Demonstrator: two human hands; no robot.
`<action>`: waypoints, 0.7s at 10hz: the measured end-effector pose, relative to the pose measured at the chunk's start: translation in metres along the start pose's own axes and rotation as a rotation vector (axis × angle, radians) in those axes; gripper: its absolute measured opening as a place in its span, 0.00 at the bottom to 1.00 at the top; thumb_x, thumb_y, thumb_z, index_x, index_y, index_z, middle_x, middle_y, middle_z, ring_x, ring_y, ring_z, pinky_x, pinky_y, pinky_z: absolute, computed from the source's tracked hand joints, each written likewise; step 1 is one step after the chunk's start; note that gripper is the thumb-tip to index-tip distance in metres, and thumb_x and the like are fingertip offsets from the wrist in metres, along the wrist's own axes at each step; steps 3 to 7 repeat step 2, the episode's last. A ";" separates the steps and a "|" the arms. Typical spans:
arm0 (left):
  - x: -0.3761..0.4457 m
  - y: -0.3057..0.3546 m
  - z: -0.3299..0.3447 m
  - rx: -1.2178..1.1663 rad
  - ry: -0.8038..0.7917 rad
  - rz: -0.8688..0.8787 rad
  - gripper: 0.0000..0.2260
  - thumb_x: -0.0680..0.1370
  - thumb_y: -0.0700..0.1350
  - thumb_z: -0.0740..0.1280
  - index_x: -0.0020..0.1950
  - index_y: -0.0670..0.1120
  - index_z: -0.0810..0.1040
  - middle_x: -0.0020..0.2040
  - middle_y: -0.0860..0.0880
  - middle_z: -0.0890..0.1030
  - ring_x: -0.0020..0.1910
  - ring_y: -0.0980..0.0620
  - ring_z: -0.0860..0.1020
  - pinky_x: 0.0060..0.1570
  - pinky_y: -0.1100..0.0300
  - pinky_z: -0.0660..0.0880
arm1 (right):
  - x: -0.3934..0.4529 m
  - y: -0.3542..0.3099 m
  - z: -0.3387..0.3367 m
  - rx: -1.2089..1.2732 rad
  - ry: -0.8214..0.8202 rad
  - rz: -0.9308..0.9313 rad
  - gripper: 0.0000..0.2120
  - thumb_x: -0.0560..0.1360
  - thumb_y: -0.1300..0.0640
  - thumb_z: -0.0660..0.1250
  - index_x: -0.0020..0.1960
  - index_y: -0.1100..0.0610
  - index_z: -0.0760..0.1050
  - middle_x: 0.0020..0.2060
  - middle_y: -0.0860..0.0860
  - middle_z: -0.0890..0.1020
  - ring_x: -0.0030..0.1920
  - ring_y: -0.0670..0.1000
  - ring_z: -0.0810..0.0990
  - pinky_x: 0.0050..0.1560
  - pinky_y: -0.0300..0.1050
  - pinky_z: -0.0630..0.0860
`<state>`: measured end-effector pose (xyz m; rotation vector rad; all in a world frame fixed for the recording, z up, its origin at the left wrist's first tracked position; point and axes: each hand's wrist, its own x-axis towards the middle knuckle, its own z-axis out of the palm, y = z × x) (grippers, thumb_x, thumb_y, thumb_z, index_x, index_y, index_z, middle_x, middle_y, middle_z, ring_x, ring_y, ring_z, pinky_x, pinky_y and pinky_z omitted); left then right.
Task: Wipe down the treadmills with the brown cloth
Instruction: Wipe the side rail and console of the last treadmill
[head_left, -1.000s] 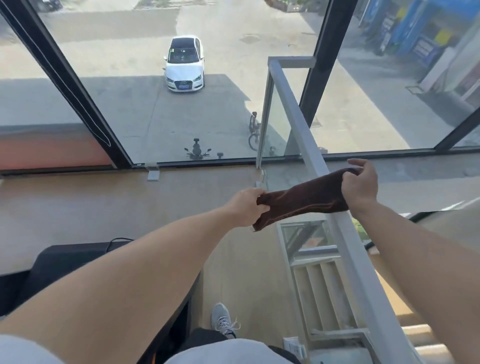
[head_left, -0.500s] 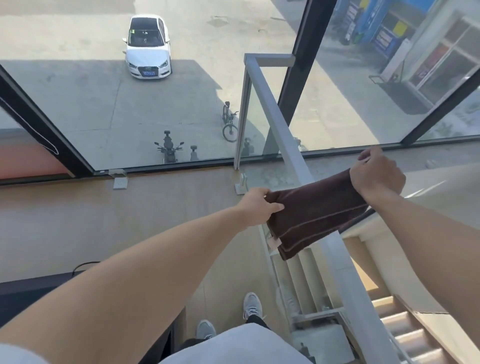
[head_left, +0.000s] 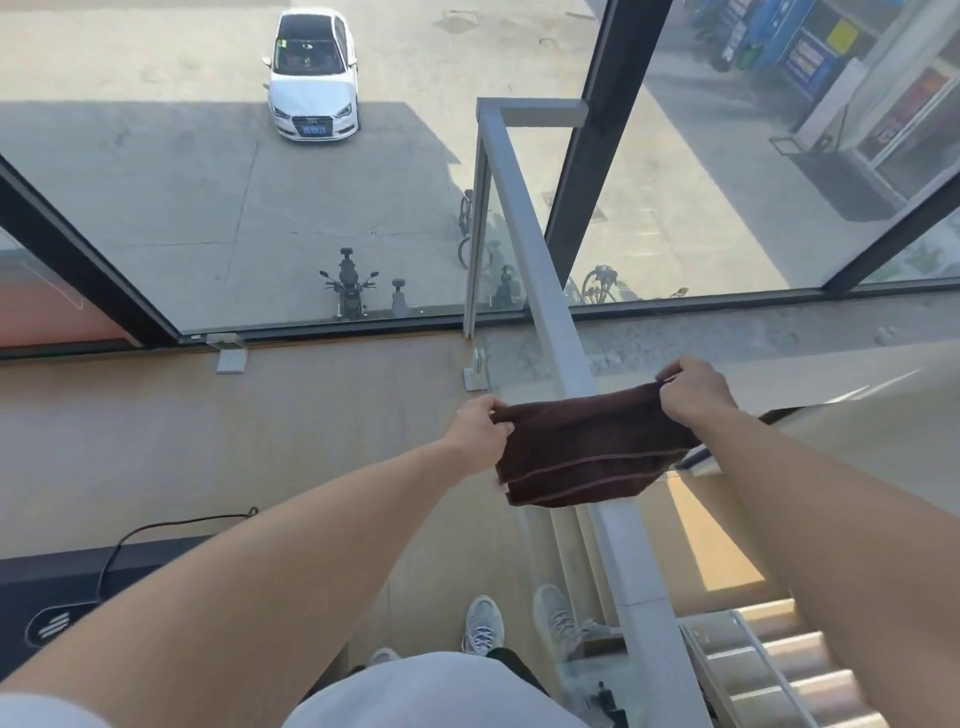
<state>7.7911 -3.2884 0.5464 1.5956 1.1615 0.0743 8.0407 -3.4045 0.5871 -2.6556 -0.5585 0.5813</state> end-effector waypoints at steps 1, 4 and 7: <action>0.008 -0.012 -0.004 -0.067 0.041 -0.058 0.06 0.82 0.45 0.68 0.58 0.51 0.78 0.55 0.49 0.82 0.53 0.48 0.81 0.55 0.53 0.79 | 0.017 0.010 0.009 -0.012 -0.059 0.028 0.14 0.77 0.68 0.61 0.55 0.55 0.80 0.57 0.57 0.79 0.57 0.58 0.76 0.62 0.53 0.77; 0.009 -0.022 -0.021 -0.113 0.142 -0.084 0.10 0.80 0.48 0.70 0.61 0.51 0.78 0.55 0.51 0.83 0.53 0.50 0.83 0.58 0.49 0.81 | 0.027 0.000 0.005 0.001 -0.047 -0.008 0.14 0.77 0.69 0.63 0.57 0.55 0.80 0.59 0.57 0.81 0.56 0.57 0.76 0.61 0.51 0.77; 0.009 -0.022 -0.021 -0.113 0.142 -0.084 0.10 0.80 0.48 0.70 0.61 0.51 0.78 0.55 0.51 0.83 0.53 0.50 0.83 0.58 0.49 0.81 | 0.027 0.000 0.005 0.001 -0.047 -0.008 0.14 0.77 0.69 0.63 0.57 0.55 0.80 0.59 0.57 0.81 0.56 0.57 0.76 0.61 0.51 0.77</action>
